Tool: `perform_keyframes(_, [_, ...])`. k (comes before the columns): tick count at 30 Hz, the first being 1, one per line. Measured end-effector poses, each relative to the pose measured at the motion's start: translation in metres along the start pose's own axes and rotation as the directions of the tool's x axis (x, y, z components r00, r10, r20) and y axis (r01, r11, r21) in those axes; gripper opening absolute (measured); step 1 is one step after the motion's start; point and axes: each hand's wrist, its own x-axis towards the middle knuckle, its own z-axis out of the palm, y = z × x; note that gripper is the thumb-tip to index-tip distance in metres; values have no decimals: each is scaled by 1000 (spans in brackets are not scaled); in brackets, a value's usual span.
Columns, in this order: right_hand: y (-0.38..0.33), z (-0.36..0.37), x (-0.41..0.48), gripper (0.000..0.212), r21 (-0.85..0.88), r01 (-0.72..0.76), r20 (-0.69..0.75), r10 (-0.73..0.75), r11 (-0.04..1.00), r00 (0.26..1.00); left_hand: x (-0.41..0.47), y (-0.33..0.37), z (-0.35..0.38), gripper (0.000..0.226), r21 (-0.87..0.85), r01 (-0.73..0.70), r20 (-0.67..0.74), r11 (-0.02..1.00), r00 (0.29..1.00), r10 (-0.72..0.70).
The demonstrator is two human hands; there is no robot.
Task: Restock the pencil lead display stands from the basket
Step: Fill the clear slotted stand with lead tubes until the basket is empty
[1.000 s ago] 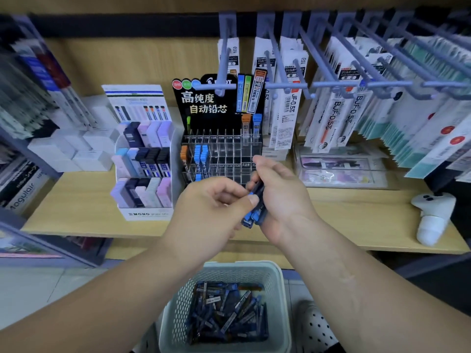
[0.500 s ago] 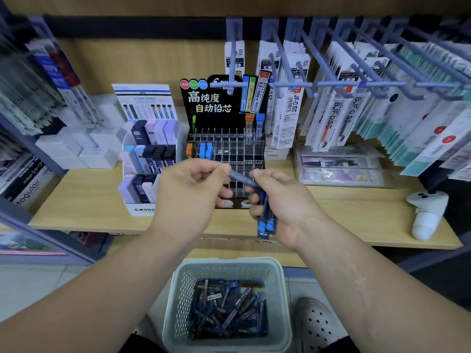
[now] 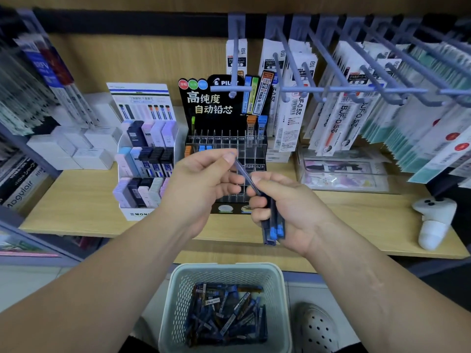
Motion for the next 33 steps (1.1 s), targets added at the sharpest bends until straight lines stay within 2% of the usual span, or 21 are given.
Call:
perform_keyframes(5, [-1, 5, 4, 9, -21, -86, 72, 87, 996, 994, 10, 14, -20, 9, 67, -71, 82, 995, 994, 65])
perform_keyframes(7, [-1, 8, 8, 8, -54, -70, 44, 73, 996, 996, 16, 23, -30, 2, 130, -140, 38, 982, 990, 136])
perform_keyframes(10, [0, 7, 16, 8, -82, -51, -16, 50, 995, 999, 26, 31, -49, 8, 337, -246, -48, 909, 959, 278])
perform_keyframes(12, [2, 4, 19, 9, -87, -51, -46, 48, 995, 998, 30, 31, -58, 11, 444, -264, -60, 856, 945, 323])
perform_keyframes(17, [5, 2, 22, 11, -115, -51, -85, 42, 992, 996, 36, 15, -61, 13, 630, -251, 11, 735, 949, 315])
perform_keyframes(20, [6, 1, 22, 10, -129, -45, -96, 33, 991, 995, 42, 6, -61, 17, 737, -261, 62, 624, 945, 321])
perform_keyframes(24, [6, -2, 24, 7, -157, -42, -111, 24, 987, 994, 50, 0, -64, 15, 784, -247, 79, 569, 950, 302])
perform_keyframes(28, [4, -5, 26, 9, -160, -41, -132, 20, 986, 991, 54, -6, -63, 6, 849, -250, 122, 466, 950, 288])
perform_keyframes(33, [4, -5, 28, 10, -182, -43, -133, 19, 982, 991, 60, -14, -63, 6, 907, -326, 239, 267, 920, 311])
